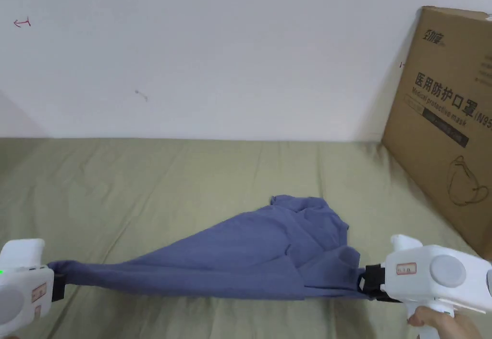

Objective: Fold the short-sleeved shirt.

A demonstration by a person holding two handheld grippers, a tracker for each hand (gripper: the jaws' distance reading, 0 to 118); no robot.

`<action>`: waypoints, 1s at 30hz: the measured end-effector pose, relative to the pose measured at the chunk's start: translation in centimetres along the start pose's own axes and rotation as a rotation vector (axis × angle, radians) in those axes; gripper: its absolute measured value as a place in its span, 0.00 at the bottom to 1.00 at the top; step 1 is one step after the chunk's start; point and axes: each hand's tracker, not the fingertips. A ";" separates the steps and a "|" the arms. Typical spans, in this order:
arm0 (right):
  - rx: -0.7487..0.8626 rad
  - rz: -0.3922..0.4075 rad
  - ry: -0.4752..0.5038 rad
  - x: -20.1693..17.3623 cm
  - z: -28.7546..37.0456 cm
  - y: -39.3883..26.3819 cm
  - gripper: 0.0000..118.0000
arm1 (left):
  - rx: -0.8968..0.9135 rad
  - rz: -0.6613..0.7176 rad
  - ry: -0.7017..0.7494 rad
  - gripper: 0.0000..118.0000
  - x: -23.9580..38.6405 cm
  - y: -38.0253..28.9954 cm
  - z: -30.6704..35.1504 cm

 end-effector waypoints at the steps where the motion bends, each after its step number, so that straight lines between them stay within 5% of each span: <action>1: 0.005 0.000 0.002 0.3 0.7 -1.3 0.01 | 0.004 -0.002 -0.002 0.03 -0.3 -1.2 1.2; 18: -0.162 -0.132 0.064 5.2 15.3 -28.0 0.01 | -0.198 0.050 -0.097 0.03 -5.8 -24.4 19.8; 22: -0.175 -0.018 0.033 4.4 17.3 -29.7 0.01 | -0.191 0.044 -0.087 0.03 -5.9 -26.0 21.7; 24: -0.165 -0.021 0.036 4.2 17.7 -30.0 0.01 | -0.185 0.036 -0.089 0.18 -5.9 -26.2 22.3; 26: -0.137 -0.016 0.032 4.0 18.0 -30.2 0.03 | -0.194 0.021 -0.025 0.66 -5.7 -26.1 22.4; 28: -0.122 -0.001 0.029 3.6 18.0 -30.1 0.09 | -0.216 0.029 -0.020 0.72 -5.8 -26.1 22.7; 29: -0.126 0.030 0.003 3.2 18.1 -30.0 0.18 | -0.206 0.042 -0.027 0.82 -5.9 -26.2 23.2; 30: -0.119 0.091 -0.043 2.8 18.3 -29.9 0.38 | -0.158 0.066 -0.041 0.88 -5.9 -26.0 24.1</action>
